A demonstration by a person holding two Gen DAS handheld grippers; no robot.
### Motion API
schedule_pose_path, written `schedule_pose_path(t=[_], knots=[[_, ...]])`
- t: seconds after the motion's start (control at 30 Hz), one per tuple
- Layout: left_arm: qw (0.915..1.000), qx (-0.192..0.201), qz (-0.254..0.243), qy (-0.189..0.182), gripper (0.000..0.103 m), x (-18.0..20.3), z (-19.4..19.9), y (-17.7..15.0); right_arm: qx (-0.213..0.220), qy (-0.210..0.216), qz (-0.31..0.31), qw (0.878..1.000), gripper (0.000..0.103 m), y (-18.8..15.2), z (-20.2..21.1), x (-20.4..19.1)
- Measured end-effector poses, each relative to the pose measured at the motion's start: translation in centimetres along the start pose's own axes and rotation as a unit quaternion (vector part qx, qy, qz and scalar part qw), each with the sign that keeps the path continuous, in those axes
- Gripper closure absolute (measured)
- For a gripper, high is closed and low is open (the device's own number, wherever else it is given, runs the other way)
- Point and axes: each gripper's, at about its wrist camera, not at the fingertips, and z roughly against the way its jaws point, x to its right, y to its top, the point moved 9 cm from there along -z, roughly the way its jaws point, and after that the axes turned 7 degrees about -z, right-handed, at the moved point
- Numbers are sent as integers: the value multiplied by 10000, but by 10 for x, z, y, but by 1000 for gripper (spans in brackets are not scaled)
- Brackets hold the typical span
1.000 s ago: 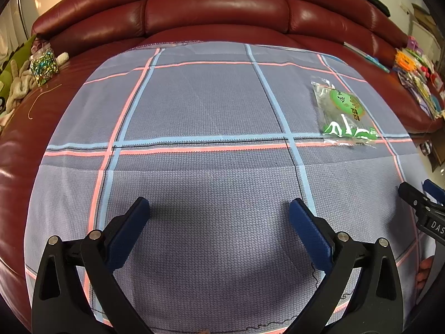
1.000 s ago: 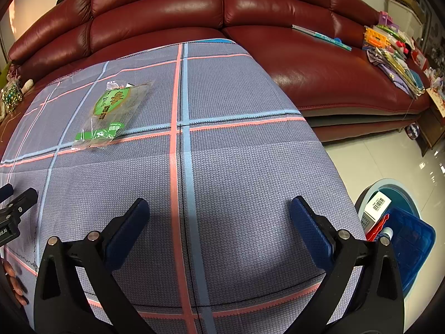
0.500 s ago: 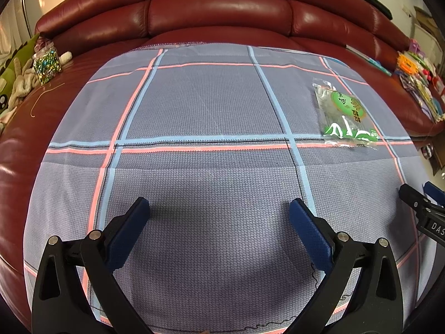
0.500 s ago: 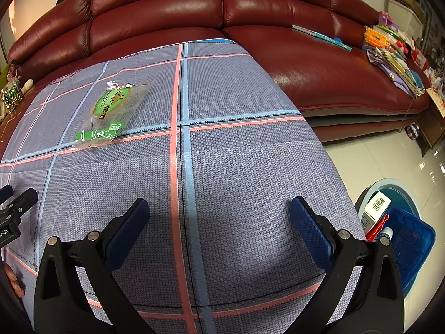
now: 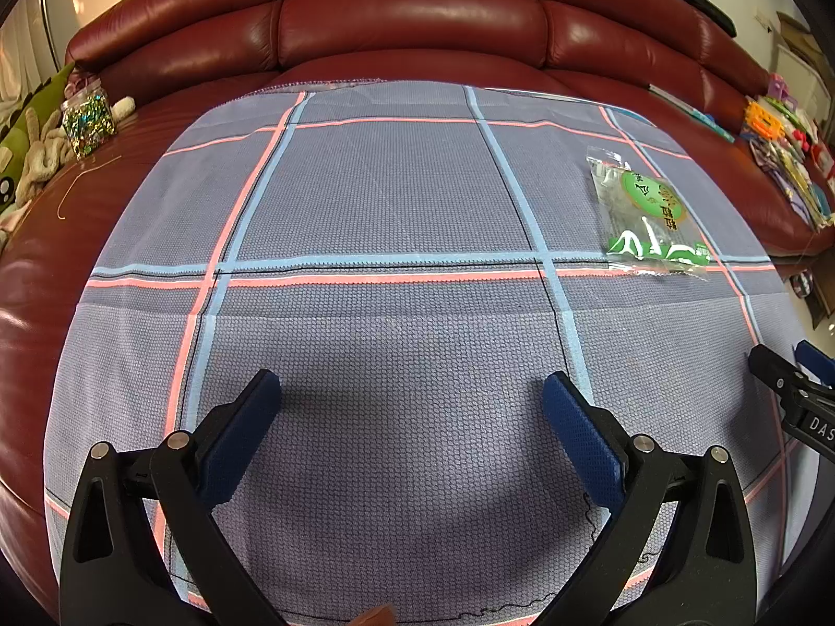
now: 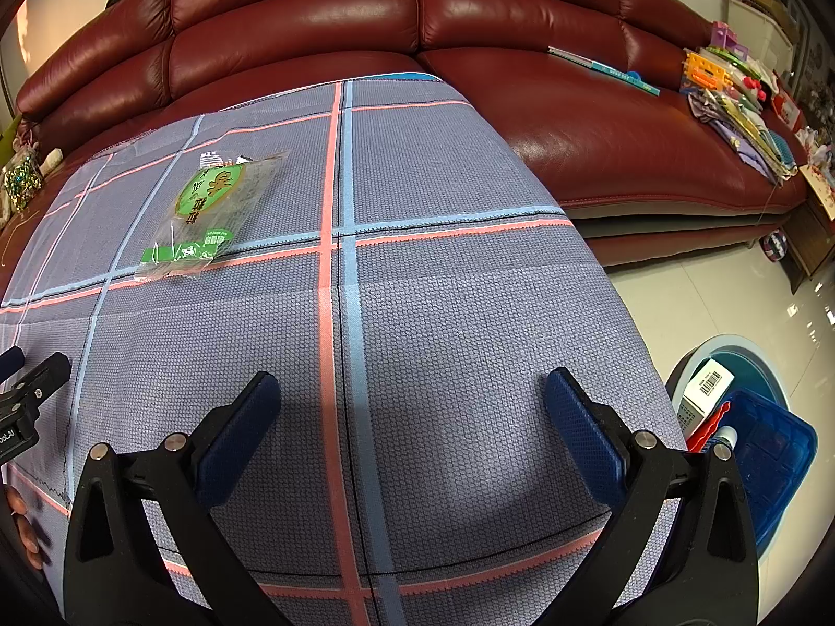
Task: Collect trash
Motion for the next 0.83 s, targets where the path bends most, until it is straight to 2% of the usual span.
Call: schedule_pose_path(t=[0.83], knots=[[10000, 2, -7, -32, 2, 0, -1, 0, 1, 0, 0, 10000, 6, 0, 0, 0]])
